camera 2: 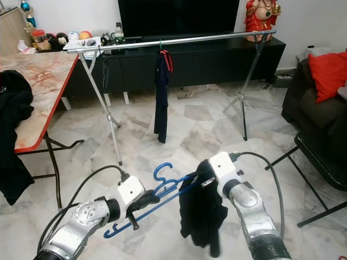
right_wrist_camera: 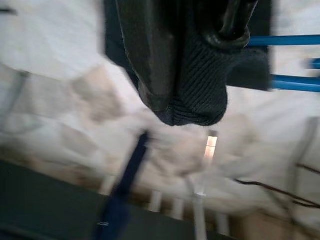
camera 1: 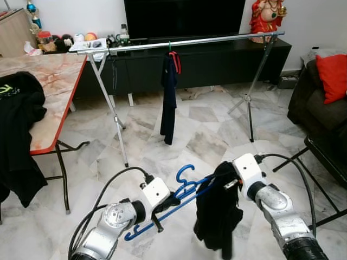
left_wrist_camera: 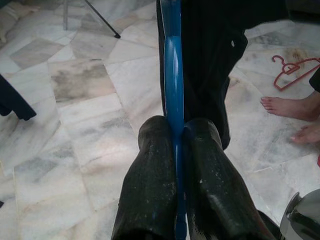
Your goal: Hang hanger
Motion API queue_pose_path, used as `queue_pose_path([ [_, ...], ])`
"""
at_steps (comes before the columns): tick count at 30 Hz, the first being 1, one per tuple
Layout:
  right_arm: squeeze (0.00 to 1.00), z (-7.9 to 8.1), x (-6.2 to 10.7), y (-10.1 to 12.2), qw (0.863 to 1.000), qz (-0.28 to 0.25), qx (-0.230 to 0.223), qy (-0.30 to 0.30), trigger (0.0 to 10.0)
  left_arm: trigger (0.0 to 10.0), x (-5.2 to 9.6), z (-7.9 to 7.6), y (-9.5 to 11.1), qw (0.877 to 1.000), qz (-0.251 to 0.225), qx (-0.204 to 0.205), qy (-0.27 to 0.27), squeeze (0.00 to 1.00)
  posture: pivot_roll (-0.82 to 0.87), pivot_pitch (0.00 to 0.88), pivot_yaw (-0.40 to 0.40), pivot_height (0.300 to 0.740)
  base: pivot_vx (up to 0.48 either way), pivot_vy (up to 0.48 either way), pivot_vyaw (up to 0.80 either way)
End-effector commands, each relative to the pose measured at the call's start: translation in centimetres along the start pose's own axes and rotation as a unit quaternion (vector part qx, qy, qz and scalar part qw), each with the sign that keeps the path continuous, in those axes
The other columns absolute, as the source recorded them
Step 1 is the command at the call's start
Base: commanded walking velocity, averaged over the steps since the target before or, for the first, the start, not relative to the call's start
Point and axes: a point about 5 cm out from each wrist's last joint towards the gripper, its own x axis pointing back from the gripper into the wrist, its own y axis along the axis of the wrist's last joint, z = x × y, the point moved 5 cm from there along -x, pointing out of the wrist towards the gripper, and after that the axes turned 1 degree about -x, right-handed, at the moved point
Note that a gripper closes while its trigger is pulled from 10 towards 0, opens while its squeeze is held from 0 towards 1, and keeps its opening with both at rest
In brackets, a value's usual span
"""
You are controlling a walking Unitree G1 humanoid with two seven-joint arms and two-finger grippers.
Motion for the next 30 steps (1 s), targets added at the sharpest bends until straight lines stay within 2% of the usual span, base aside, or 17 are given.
queue_pose_path([
  [1,0.0,1.7,-0.1,2.0,0.997,-0.043,-0.005,0.056,10.0,10.0,0.2,0.1,0.4,1.0,-0.01,-0.002,-0.001,0.0,0.07,0.048,0.015,0.74,0.0,0.0,0.0],
  [4,0.0,3.9,0.2,2.6,0.99,-0.06,-0.01,0.123,10.0,10.0,0.2,0.1,0.4,1.0,-0.01,-0.002,-0.001,0.0,0.07,0.048,0.015,0.74,0.0,0.0,0.0],
  [5,0.0,3.9,0.2,2.6,0.99,-0.06,-0.01,0.123,10.0,10.0,0.2,0.1,0.4,1.0,-0.01,-0.002,-0.001,0.0,0.07,0.048,0.015,0.74,0.0,0.0,0.0],
  [6,0.0,5.1,0.5,2.7,0.985,-0.067,-0.016,0.157,10.0,10.0,0.1,0.1,0.4,1.0,-0.01,-0.001,-0.001,0.0,0.07,0.048,0.015,0.74,0.0,0.0,0.0],
  [10,0.0,6.8,1.2,3.1,0.974,-0.081,-0.02,0.21,10.0,10.0,0.1,0.0,0.5,1.0,-0.011,-0.001,-0.001,0.0,0.07,0.048,0.015,0.74,0.0,0.0,0.0],
  [13,0.0,7.8,1.8,3.3,0.965,-0.089,-0.026,0.246,10.0,10.0,0.0,0.0,0.5,1.0,-0.012,-0.002,-0.001,0.0,0.07,0.048,0.015,0.74,0.0,0.0,0.0],
  [15,0.0,7.7,1.9,2.9,0.966,-0.082,-0.019,0.243,10.0,10.0,0.0,0.0,0.5,1.0,-0.011,-0.002,0.0,0.0,0.06,0.048,0.014,0.74,0.0,0.0,0.0],
  [18,0.0,6.1,1.4,2.2,0.978,-0.066,-0.014,0.199,10.0,10.0,0.0,0.0,0.5,1.0,-0.011,-0.002,0.0,0.0,0.07,0.048,0.014,0.74,0.0,0.0,0.0],
  [19,0.0,4.4,1.0,1.9,0.988,-0.053,0.005,0.147,10.0,10.0,0.1,0.0,0.4,1.0,-0.011,-0.002,0.0,0.0,0.07,0.049,0.014,0.74,0.0,0.0,0.0],
  [20,0.0,4.0,0.9,1.8,0.99,-0.05,0.011,0.134,10.0,10.0,0.1,0.0,0.4,1.0,-0.011,-0.002,0.001,0.0,0.07,0.049,0.014,0.74,0.0,0.0,0.0],
  [21,0.0,2.6,0.5,1.2,0.995,-0.028,0.024,0.09,10.0,10.0,0.1,0.0,0.4,1.0,-0.01,-0.002,0.001,0.0,0.07,0.049,0.015,0.74,0.0,0.0,0.0],
  [22,0.0,0.3,0.3,0.4,0.999,0.006,0.048,0.024,10.0,10.0,0.1,0.0,0.3,1.0,-0.009,-0.002,0.001,0.0,0.06,0.049,0.014,0.74,0.0,0.0,0.0],
  [23,0.0,0.3,0.3,0.4,0.999,0.006,0.048,0.024,10.0,10.0,0.1,0.0,0.3,1.0,-0.009,-0.002,0.001,0.0,0.06,0.049,0.014,0.74,0.0,0.0,0.0],
  [24,0.0,-1.3,0.4,0.0,0.997,0.027,0.063,-0.021,10.0,10.0,0.1,0.0,0.3,1.0,-0.008,-0.003,0.001,0.0,0.07,0.049,0.015,0.74,0.0,0.0,0.0],
  [27,0.0,-3.3,0.7,-0.5,0.992,0.048,0.085,-0.076,10.0,10.0,0.1,0.1,0.3,1.0,-0.008,-0.004,0.002,0.0,0.07,0.049,0.015,0.74,0.0,0.0,0.0],
  [30,0.0,-3.8,0.7,-0.6,0.99,0.052,0.089,-0.097,10.0,10.0,0.2,0.1,0.3,1.0,-0.007,-0.005,0.002,0.0,0.07,0.05,0.014,0.74,0.0,0.0,0.0],
])
